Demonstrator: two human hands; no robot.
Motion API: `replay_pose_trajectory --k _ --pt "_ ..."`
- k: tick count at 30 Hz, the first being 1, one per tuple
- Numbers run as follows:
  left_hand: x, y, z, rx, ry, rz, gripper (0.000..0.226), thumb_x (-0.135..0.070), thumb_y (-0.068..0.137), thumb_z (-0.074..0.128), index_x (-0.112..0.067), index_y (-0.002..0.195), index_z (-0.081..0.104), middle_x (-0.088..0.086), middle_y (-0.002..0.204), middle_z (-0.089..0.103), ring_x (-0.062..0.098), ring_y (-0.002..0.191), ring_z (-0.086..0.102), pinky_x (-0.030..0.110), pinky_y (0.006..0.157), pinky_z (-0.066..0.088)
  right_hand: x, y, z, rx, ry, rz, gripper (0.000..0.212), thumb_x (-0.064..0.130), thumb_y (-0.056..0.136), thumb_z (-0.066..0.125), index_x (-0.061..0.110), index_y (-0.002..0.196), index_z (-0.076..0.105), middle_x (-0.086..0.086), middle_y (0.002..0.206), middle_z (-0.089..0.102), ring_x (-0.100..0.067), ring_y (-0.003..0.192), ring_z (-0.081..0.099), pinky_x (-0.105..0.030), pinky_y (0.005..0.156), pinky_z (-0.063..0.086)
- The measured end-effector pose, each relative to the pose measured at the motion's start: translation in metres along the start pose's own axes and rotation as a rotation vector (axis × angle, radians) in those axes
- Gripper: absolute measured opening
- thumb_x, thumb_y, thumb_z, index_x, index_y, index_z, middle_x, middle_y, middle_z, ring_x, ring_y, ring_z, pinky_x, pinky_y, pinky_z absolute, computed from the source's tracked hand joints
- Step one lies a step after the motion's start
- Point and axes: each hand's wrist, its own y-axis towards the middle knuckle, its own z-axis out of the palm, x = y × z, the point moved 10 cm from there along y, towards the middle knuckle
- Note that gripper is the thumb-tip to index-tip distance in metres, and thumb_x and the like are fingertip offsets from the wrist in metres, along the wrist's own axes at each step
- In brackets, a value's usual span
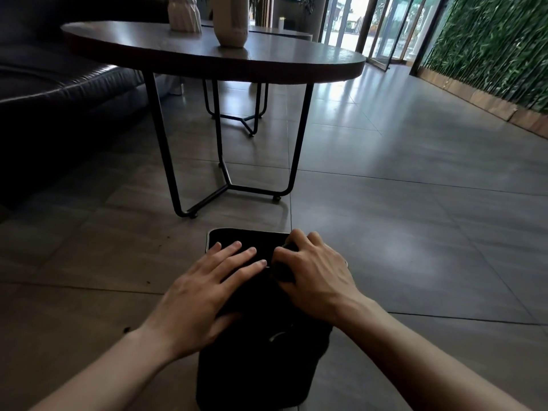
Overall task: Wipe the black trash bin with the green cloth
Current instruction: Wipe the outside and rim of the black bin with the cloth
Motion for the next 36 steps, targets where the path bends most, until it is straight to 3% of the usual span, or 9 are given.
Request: replay_pose_trajectory --k 6,10,13,16,19,22,29,32,36 --pt "0.020 -0.001 -0.003 -0.045 -0.058 -0.121 0.085 -0.034 0.081 0.079 -0.036 0.153 0.033 -0.014 0.163 0.027 0.012 0.154 0.013 0.041 0.126 0.017 -0.004 0.003 0.004 -0.107 0.226 0.014 0.030 0.048 0.091 0.067 0.038 0.119 0.061 0.007 0.119 0.048 -0.020 0.110 0.049 -0.038 0.081 0.051" --pt "0.040 -0.007 0.000 -0.035 -0.097 -0.198 0.085 -0.026 0.080 0.079 -0.038 0.151 0.034 -0.019 0.161 0.026 0.008 0.154 0.013 0.034 0.126 0.014 -0.023 -0.008 -0.002 -0.321 0.626 0.122 0.041 0.035 0.091 0.072 0.035 0.125 0.049 0.010 0.117 0.056 -0.014 0.108 0.057 -0.042 0.091 0.055" --pt "0.048 -0.011 0.004 -0.050 -0.139 -0.250 0.084 -0.026 0.079 0.081 -0.040 0.149 0.037 -0.021 0.159 0.031 0.008 0.152 0.018 0.032 0.122 0.024 -0.022 -0.015 -0.002 -0.489 0.708 0.143 0.043 0.036 0.093 0.067 0.027 0.128 0.044 0.006 0.119 0.056 -0.014 0.109 0.055 -0.035 0.094 0.051" --pt "0.052 -0.009 0.007 -0.065 -0.149 -0.257 0.085 -0.023 0.076 0.083 -0.039 0.148 0.039 -0.020 0.157 0.036 0.009 0.151 0.022 0.034 0.122 0.024 0.001 -0.019 0.020 -0.493 0.581 0.043 0.051 0.039 0.093 0.062 0.020 0.137 0.045 -0.002 0.139 0.050 -0.023 0.127 0.049 -0.033 0.107 0.044" --pt "0.056 -0.007 0.010 -0.073 -0.158 -0.267 0.087 -0.017 0.075 0.080 -0.039 0.148 0.038 -0.020 0.156 0.038 0.011 0.152 0.022 0.038 0.124 0.022 0.032 -0.030 0.067 -0.352 0.127 -0.114 0.073 0.043 0.087 0.065 0.019 0.151 0.039 -0.010 0.161 0.036 -0.036 0.145 0.036 -0.050 0.119 0.034" --pt "0.059 -0.007 0.013 -0.093 -0.181 -0.263 0.088 -0.012 0.072 0.082 -0.035 0.146 0.041 -0.017 0.154 0.041 0.012 0.151 0.024 0.042 0.124 0.022 0.049 -0.051 0.114 -0.230 -0.049 -0.264 0.086 0.050 0.084 0.064 0.019 0.158 0.033 -0.013 0.167 0.027 -0.038 0.145 0.038 -0.057 0.122 0.023" --pt "0.059 -0.005 0.012 -0.097 -0.214 -0.264 0.091 -0.018 0.069 0.090 -0.033 0.145 0.042 -0.017 0.152 0.042 0.012 0.150 0.025 0.048 0.123 0.024 0.066 -0.120 0.181 -0.106 -0.388 -0.805 0.056 0.015 0.106 0.042 0.026 0.159 0.030 -0.001 0.158 0.044 -0.024 0.137 0.051 -0.051 0.124 0.021" --pt "0.058 -0.006 0.011 -0.099 -0.217 -0.263 0.092 -0.017 0.068 0.090 -0.034 0.145 0.042 -0.021 0.151 0.040 0.011 0.150 0.024 0.047 0.122 0.026 0.056 -0.095 0.142 -0.189 -0.323 -0.800 0.047 0.017 0.107 0.044 0.026 0.153 0.042 -0.006 0.156 0.047 -0.030 0.136 0.051 -0.051 0.126 0.024" --pt "0.059 -0.005 0.011 -0.099 -0.222 -0.277 0.094 -0.014 0.066 0.089 -0.034 0.144 0.042 -0.023 0.149 0.041 0.009 0.150 0.025 0.045 0.122 0.026 0.008 -0.029 0.061 -0.408 -0.099 -0.392 0.057 0.020 0.102 0.058 0.024 0.156 0.039 -0.012 0.166 0.031 -0.037 0.144 0.041 -0.050 0.124 0.026"
